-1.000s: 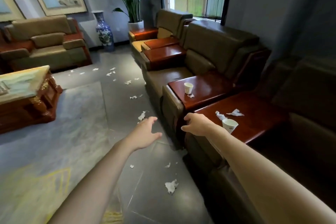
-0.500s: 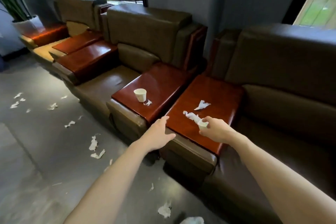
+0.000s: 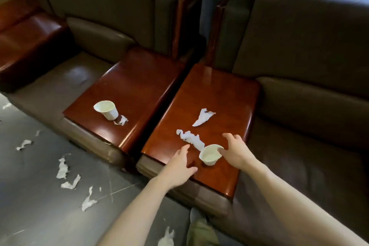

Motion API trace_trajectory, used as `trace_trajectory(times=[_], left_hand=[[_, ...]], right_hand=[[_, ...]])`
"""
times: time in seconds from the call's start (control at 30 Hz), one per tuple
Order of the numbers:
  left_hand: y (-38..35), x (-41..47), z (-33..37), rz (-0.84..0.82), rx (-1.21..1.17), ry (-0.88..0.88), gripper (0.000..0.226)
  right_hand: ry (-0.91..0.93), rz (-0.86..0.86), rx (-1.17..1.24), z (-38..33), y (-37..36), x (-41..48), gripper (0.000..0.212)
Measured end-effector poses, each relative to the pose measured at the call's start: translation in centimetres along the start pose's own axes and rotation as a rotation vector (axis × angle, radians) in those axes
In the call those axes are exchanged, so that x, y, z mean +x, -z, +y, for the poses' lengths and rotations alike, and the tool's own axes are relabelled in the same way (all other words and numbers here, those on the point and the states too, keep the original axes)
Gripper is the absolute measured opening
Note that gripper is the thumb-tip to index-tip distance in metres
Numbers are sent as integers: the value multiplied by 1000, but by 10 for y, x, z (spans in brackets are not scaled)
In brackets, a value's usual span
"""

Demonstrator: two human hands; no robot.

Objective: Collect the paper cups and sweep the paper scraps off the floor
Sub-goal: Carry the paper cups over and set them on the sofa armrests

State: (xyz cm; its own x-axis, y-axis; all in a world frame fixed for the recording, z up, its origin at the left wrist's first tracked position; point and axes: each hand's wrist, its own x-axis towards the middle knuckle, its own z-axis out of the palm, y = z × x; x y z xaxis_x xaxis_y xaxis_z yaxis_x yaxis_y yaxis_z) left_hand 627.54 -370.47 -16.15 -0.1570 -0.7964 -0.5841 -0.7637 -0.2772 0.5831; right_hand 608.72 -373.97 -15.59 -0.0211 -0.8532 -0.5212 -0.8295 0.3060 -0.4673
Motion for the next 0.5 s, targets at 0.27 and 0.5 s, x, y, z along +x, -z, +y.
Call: trace_trajectory(times=[0.27, 0.5], left_hand=[[-39, 78, -24, -100, -118, 2, 64], [-40, 91, -38, 37, -139, -175, 84]], right_hand=[[-61, -93, 80, 27, -28, 70, 26], [48, -58, 311, 0, -26, 86, 20]])
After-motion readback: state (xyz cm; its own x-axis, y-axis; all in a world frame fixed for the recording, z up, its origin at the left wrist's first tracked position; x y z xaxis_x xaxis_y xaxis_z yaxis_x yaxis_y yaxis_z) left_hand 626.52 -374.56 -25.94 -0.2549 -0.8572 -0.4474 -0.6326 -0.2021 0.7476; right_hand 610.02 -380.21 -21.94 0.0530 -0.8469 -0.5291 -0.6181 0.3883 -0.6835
